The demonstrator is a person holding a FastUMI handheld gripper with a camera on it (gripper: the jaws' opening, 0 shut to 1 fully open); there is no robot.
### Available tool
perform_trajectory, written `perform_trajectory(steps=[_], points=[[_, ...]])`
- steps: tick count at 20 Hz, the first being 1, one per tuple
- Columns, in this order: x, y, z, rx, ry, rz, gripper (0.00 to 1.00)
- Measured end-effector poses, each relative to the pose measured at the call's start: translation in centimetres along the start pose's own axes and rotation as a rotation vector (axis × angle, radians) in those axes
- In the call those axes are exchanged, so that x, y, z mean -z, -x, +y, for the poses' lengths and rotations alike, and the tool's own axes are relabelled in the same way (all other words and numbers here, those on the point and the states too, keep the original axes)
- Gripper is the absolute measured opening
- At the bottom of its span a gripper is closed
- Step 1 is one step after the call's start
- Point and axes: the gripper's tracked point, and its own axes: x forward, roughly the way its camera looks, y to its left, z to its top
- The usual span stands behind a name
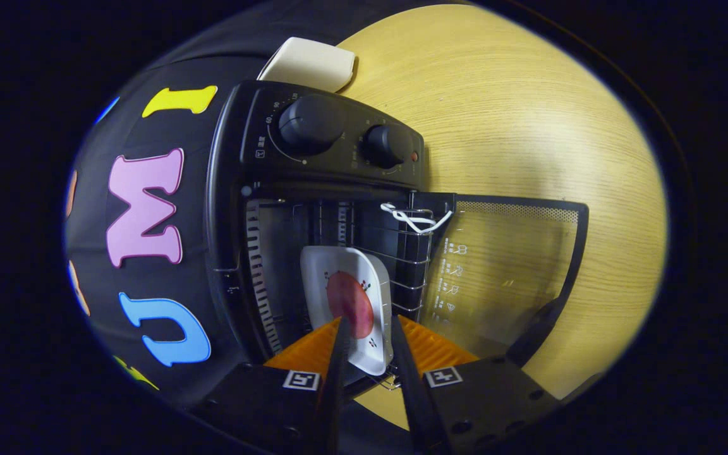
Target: Open the toaster oven, put the food inside, and close the toaster oven door.
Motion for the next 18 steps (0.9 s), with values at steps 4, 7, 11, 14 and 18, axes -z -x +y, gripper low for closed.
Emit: perform_trajectory(steps=[4, 7, 11, 14, 18], points=[[-0.7, 1.8, -0.7, -0.006, 0.124, 0.034, 0.97], [-1.5, 3.7, -1.1, -0.011, 0.252, 0.062, 0.98], [-1.1, 6.7, -2.2, -0.012, 0.595, 0.125, 0.98], [-0.3, 9.0, -3.8, 0.002, 0.841, 0.170, 0.99], [1.8, 11.1, -7.1, 0.023, 1.102, 0.260, 0.99]])
